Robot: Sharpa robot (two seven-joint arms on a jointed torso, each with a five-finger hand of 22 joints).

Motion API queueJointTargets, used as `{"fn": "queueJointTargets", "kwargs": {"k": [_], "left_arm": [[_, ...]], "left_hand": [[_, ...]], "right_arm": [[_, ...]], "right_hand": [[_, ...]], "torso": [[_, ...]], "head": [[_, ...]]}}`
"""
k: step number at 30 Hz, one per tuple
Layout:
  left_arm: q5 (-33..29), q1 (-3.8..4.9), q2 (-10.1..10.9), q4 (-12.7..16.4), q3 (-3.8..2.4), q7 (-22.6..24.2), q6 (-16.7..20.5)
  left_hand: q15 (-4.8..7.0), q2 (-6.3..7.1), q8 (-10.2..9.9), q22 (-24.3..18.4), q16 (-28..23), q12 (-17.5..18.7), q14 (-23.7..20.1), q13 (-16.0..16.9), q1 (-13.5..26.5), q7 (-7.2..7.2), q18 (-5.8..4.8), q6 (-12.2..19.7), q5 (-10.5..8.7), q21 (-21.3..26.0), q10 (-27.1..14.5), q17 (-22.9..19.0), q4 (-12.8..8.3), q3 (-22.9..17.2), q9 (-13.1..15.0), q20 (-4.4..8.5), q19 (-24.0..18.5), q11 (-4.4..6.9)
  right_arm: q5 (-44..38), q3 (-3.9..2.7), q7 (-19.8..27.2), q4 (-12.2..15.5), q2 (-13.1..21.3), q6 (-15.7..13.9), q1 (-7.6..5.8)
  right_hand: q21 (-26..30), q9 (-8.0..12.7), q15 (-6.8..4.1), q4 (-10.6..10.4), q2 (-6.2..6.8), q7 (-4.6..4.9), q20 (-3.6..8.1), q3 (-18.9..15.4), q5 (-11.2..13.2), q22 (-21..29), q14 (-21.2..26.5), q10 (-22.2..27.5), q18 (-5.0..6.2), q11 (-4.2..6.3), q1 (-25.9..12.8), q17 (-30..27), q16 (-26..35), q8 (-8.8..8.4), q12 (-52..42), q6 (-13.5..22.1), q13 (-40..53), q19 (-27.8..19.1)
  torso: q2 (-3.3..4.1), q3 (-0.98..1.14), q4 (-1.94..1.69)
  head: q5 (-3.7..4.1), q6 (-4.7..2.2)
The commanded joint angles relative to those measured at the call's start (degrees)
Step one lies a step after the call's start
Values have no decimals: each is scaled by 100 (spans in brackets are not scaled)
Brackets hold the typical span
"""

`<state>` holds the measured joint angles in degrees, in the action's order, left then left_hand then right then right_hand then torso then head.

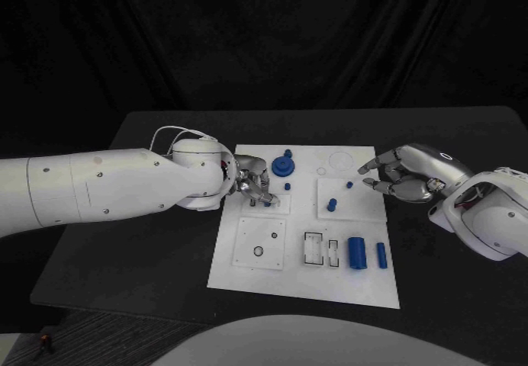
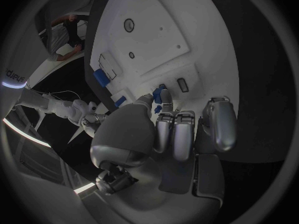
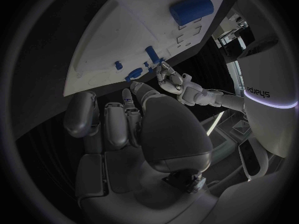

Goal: Assemble the parts on the task board

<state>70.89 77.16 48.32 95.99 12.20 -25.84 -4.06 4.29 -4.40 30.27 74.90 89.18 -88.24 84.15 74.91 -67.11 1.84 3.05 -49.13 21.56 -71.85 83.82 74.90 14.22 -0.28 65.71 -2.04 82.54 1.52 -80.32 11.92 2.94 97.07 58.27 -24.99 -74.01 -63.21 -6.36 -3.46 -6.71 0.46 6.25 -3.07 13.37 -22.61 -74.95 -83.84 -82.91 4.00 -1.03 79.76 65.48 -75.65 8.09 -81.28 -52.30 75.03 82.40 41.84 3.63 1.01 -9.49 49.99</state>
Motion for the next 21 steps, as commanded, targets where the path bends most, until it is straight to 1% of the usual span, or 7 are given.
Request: {"fn": "queueJointTargets", "kwargs": {"k": [1, 4, 5, 7, 8, 13, 21], "left_arm": [[5, -15, -13, -2, -3, 141, -19], [5, -20, -16, -9, -3, 163, -18], [5, -22, -16, -11, -3, 171, -20], [5, -25, -15, -12, -3, 181, -25], [4, -27, -13, -11, -3, 183, -28], [3, -33, 14, 11, -3, 173, -28], [3, -43, 57, 43, -2, 101, -11]], "left_hand": [[32, 14, -81, 993, -18, 33, 485, 1329, -104, -9, 88, -44, 95, 21, 421, 1307, -8, -134, -52, 18, -23, 44], [38, 45, -163, 991, -20, 36, 483, 1326, -137, -14, 88, -91, 195, 27, 418, 1302, -9, -256, -120, 23, -26, 51], [42, 68, -210, 992, -20, 35, 483, 1327, -156, -17, 87, -117, 281, 24, 419, 1302, -12, -328, -158, 25, -25, 55], [45, 96, -263, 992, -20, 33, 483, 1329, -178, -21, 87, -153, 362, 22, 420, 1302, -20, -419, -200, 29, -24, 58], [47, 148, -333, 991, -21, 38, 482, 1325, -181, -24, 90, -225, 455, 26, 416, 1300, -16, -548, -259, 39, -26, 60], [59, 211, -405, 996, -17, 29, 487, 1332, -193, -44, 85, -334, 533, 8, 426, 1310, -30, -760, -315, 45, -17, 80], [74, 298, -498, 1000, -15, 20, 489, 1340, -142, -54, 81, -443, 499, -7, 436, 1313, -23, -1087, -364, 56, -6, 90]], "right_arm": [[-7, -3, -91, 3, 0, 44, 13], [-7, -3, -91, 1, -1, 50, 13], [-7, -3, -91, 1, -2, 51, 13], [-7, -3, -92, 0, -2, 57, 13], [-7, -3, -94, 0, -2, 60, 13], [-7, -3, -104, -1, -2, 73, 13], [-7, -3, -118, -4, -9, 94, 13]], "right_hand": [[40, 5, 37, -2, -50, 32, 2, 47, -38, -823, -205, 55, 111, -4, -5, -15, 39, -22, 34, -27, 164, -36], [40, 5, 37, -2, -50, 32, 2, 47, -38, -823, -205, 55, 111, -4, -5, -15, 39, -22, 34, -27, 164, -36], [54, 6, 38, 1, -52, 32, 2, 54, -42, -820, -204, 60, 114, -5, -5, -19, 41, -22, 41, -29, 156, -40], [54, 6, 38, 1, -52, 32, 2, 54, -42, -820, -204, 60, 114, -5, -5, -19, 41, -23, 41, -29, 155, -40], [61, 6, 38, 3, -53, 32, 2, 57, -44, -818, -201, 64, 115, -6, -4, -32, 49, -23, 45, -29, 150, -42], [72, 6, 39, 5, -53, 33, 1, 61, -45, -815, -199, 68, 117, -6, -4, -38, 53, -23, 49, -30, 144, -45], [83, 6, 40, 7, -53, 33, 1, 64, -46, -812, -197, 71, 119, -7, -4, -46, 58, -23, 53, -31, 139, -49]], "torso": [[-1, 3, -5], [0, 4, -8], [0, 4, -7], [0, 4, -6], [-1, 4, -5], [0, 2, -3], [-2, 5, -6]], "head": [[0, 1], [-1, 1], [-1, 1], [-7, 1], [-9, 1], [-15, 1], [-34, 1]]}}
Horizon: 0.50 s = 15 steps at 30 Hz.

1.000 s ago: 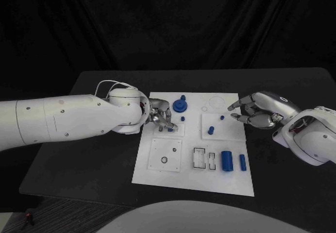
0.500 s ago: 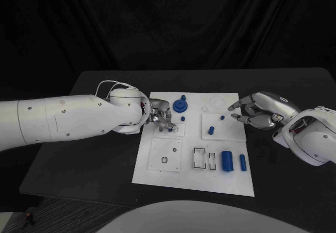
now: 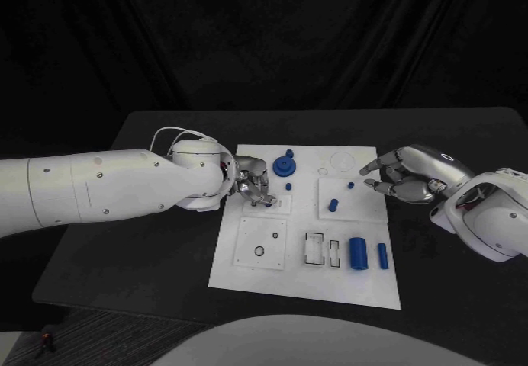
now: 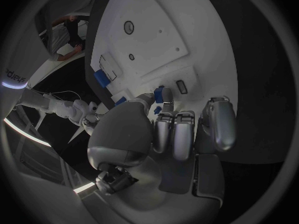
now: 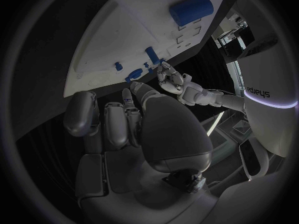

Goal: Assemble the parts on the task board

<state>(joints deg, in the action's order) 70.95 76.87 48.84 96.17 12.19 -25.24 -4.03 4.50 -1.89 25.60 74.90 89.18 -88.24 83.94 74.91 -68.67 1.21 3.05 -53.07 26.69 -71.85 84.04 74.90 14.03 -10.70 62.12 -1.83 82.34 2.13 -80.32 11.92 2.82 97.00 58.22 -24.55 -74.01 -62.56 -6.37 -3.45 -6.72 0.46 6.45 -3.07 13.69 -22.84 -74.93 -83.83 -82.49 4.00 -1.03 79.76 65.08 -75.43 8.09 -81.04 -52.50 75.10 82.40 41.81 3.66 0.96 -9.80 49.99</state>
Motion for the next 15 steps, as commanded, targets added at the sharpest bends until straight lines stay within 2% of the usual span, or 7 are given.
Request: {"fn": "queueJointTargets", "kwargs": {"k": [1, 11, 12, 15], "left_arm": [[-3, -16, 10, 28, 0, 34, -13], [-3, -61, 15, 23, 0, 5, 21], [-3, -73, 11, 18, 0, 6, 30], [-3, -93, 4, 8, 0, 10, 47]], "left_hand": [[53, 47, -31, 1000, -15, 20, 510, 1340, 15, 9, 81, -49, -13, -7, 414, 1313, -3, -45, -5, 36, 14, 29], [52, 96, -78, 998, -22, 25, 505, 1336, 104, 14, 81, -93, -97, -2, 411, 1300, 26, -204, -15, 37, 14, 25], [46, 121, -102, 999, -25, 25, 503, 1335, 204, 20, 79, -126, -423, -6, 413, 1295, 67, -267, -10, 34, 16, 18], [42, 133, -128, 998, -26, 28, 502, 1332, 288, 29, 80, -148, -682, 0, 411, 1293, 91, -308, 0, 29, 15, 12]], "right_arm": [[-8, -3, -109, 1, -3, 54, 13], [-7, -3, -134, -6, -4, 96, 13], [-7, -3, -136, -8, -4, 100, 13], [-5, -3, -142, -12, -3, 107, 13]], "right_hand": [[18, 7, 39, 7, -53, 13, 1, 32, -23, -814, -198, 30, 119, -7, -4, -5, 35, -23, 29, -11, 132, -49], [146, 10, 45, 25, -53, 18, -4, 71, -31, -782, -160, 89, 141, -13, -17, -145, 127, -26, 96, -19, 43, -90], [151, 10, 46, 27, -52, 19, -4, 76, -32, -780, -155, 95, 141, -13, -18, -165, 140, -26, 102, -21, 35, -92], [171, 10, 46, 30, -52, 18, -5, 82, -32, -775, -151, 103, 145, -13, -21, -176, 148, -26, 112, -24, 23, -99]], "torso": [[2, 3, -2], [1, 3, -6], [1, 3, -5], [-1, 2, -6]], "head": [[-14, 1], [-16, 1], [-16, 1], [-15, 1]]}}
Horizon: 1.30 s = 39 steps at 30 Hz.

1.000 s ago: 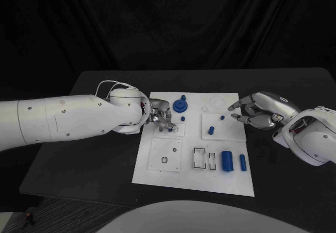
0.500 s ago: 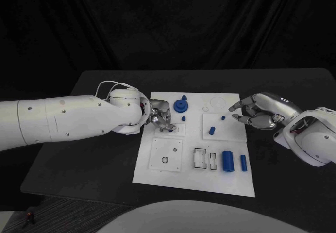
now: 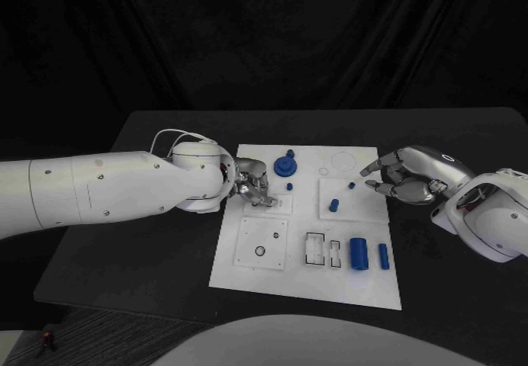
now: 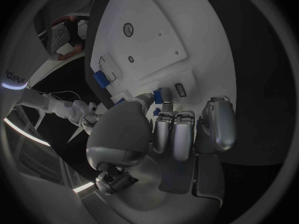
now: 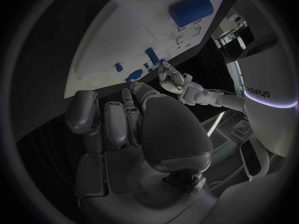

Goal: Assemble the parts on the task board

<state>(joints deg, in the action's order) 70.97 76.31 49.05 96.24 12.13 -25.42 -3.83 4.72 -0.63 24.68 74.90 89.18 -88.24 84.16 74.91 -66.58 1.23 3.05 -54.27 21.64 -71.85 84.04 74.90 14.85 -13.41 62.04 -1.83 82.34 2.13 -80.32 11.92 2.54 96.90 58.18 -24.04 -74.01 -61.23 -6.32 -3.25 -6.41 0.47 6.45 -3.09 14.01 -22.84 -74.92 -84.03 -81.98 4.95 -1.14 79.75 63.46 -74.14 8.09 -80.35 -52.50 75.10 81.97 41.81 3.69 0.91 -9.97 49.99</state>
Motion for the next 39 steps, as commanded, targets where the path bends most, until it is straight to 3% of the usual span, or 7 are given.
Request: {"fn": "queueJointTargets", "kwargs": {"k": [1, 5, 10, 24, 27, 34, 39], "left_arm": [[-5, -44, -21, -3, 6, 31, 32], [-5, -64, -39, -17, 6, 42, 56], [-5, -76, -54, -36, 6, 45, 93], [-6, -83, -40, -77, 6, 18, 141], [-6, -83, -44, -90, 6, 24, 167], [-6, -83, -41, -100, 6, 46, 151], [-6, -83, -31, -87, 6, 58, 101]], "left_hand": [[17, 6, -47, 998, -27, 33, 479, 1328, 122, 32, 80, -33, -276, 1, 407, 1290, 31, -38, 9, 27, 14, 7], [-13, -16, -106, 997, -31, 33, 476, 1328, 539, 78, 78, -85, -1001, 5, 408, 1283, 168, 167, 21, 1, 14, -30], [-26, -115, -186, 1000, -31, 30, 477, 1329, 1001, 89, 78, -114, -1497, -2, 410, 1285, 180, 488, 19, -18, 20, -47], [-26, -306, -261, 1007, -19, 12, 490, 1345, 1695, 79, 76, -254, -1828, -27, 429, 1308, 197, 1142, 66, -19, 40, -42], [-21, -418, -265, 1009, -17, 9, 492, 1347, 1792, 74, 75, -275, -1802, -33, 431, 1313, 199, 1226, 82, -16, 44, -37], [-15, -509, -317, 1003, -24, 19, 486, 1339, 1467, 66, 79, -257, -1179, -9, 423, 1299, 159, 1305, 127, -7, 36, -30], [-5, -458, -386, 1002, -27, 20, 483, 1338, 995, 53, 79, -236, -343, -1, 421, 1294, 120, 1259, 150, 2, 33, -17]], "right_arm": [[0, -3, -116, -3, 1, 60, 12], [24, -3, -120, -7, -2, 70, 12], [35, -3, -126, -10, -5, 80, 12], [41, -3, -145, -22, -12, 114, 16], [41, -3, -148, -24, -15, 123, 19], [41, -3, -164, -26, -15, 151, 25], [41, -3, -172, -32, -22, 165, 27]], "right_hand": [[37, 5, 26, -1, -52, 19, -2, 49, -32, -776, -131, 52, 50, -2, -21, -14, 20, -26, 43, -24, 23, -56], [44, 5, 26, 1, -52, 18, -3, 54, -32, -774, -126, 56, 51, -3, -23, -32, 32, -25, 47, -26, 18, -58], [67, 5, 27, 4, -51, 18, -3, 60, -33, -769, -123, 63, 55, -3, -25, -41, 39, -25, 56, -29, 7, -65], [81, 6, 27, 7, -54, 18, -4, 68, -36, -765, -120, 67, 57, -4, -27, -49, 46, -25, 62, -31, 0, -70], [98, 6, 27, 10, -55, 19, -4, 75, -39, -761, -116, 72, 60, -5, -29, -63, 56, -27, 68, -31, -8, -75], [98, 6, 27, 10, -55, 19, -4, 75, -39, -761, -116, 72, 60, -5, -29, -63, 56, -27, 68, -31, -8, -75], [119, 8, 28, 14, -55, 20, -5, 84, -42, -755, -112, 74, 64, -5, -32, -78, 66, -29, 71, -29, -10, -82]], "torso": [[-1, -2, 0], [-5, 0, 0], [-10, 2, 5], [1, -4, 7], [1, -4, 7], [4, -5, 2], [2, -4, 3]], "head": [[-1, 1], [-6, 1], [-1, 1], [-11, 1], [-6, 1], [0, 1], [-8, 1]]}}
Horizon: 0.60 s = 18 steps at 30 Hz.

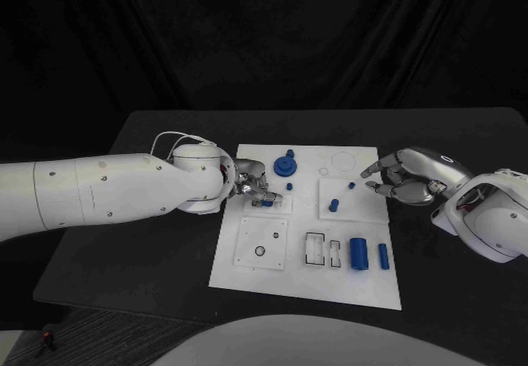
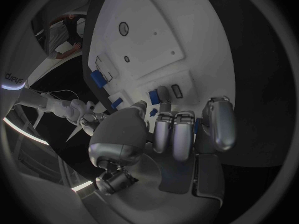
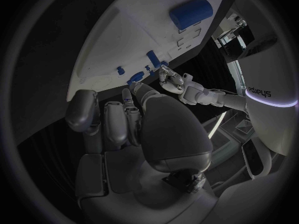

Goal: Assemble the parts on the task board

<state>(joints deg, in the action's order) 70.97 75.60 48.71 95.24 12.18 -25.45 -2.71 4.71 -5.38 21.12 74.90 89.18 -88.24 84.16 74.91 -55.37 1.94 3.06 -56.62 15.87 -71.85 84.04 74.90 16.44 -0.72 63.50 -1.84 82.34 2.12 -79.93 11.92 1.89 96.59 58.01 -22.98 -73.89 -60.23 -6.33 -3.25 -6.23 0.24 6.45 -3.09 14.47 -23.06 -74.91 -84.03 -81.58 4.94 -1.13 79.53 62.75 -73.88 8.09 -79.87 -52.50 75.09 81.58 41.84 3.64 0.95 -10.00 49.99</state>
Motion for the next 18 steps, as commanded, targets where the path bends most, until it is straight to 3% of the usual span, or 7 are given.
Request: {"fn": "queueJointTargets", "kwargs": {"k": [1, 16, 18], "left_arm": [[-6, -13, 4, 16, 1, 58, -20], [-121, -12, -17, 21, -1, 138, 32], [-138, -11, -30, 7, -1, 135, 18]], "left_hand": [[-4, 20, -36, 1002, -28, 21, 483, 1338, -143, -19, 78, -2, 262, -4, 421, 1293, -34, -12, 4, 3, 33, -16], [2, -6, -31, 1009, -15, 7, 495, 1349, -200, -36, 74, -76, 364, -27, 434, 1318, 0, -31, 8, 7, 45, -7], [11, -8, -18, 1012, -14, 1, 496, 1354, -214, -52, 72, -150, 308, -40, 440, 1320, 8, -25, 9, 13, 52, 7]], "right_arm": [[3, -3, -108, -1, -5, 60, 16], [3, -3, -120, -8, -10, 88, 19], [3, -3, -121, -9, -11, 93, 19]], "right_hand": [[19, 9, 27, -4, -33, 20, -5, 37, -20, -757, -112, 34, 65, -5, -10, -6, 39, -29, 23, -29, -10, -43], [45, 11, 28, 1, -33, 21, -6, 49, -25, -750, -106, 48, 69, -7, -14, -28, 55, -32, 41, -27, -33, -51], [45, 11, 28, 1, -33, 21, -6, 49, -25, -750, -106, 48, 69, -7, -14, -28, 55, -32, 41, -27, -33, -51]], "torso": [[0, 1, 0], [-2, 3, -3], [-3, 3, -2]], "head": [[-15, 1], [-15, 1], [-14, 1]]}}
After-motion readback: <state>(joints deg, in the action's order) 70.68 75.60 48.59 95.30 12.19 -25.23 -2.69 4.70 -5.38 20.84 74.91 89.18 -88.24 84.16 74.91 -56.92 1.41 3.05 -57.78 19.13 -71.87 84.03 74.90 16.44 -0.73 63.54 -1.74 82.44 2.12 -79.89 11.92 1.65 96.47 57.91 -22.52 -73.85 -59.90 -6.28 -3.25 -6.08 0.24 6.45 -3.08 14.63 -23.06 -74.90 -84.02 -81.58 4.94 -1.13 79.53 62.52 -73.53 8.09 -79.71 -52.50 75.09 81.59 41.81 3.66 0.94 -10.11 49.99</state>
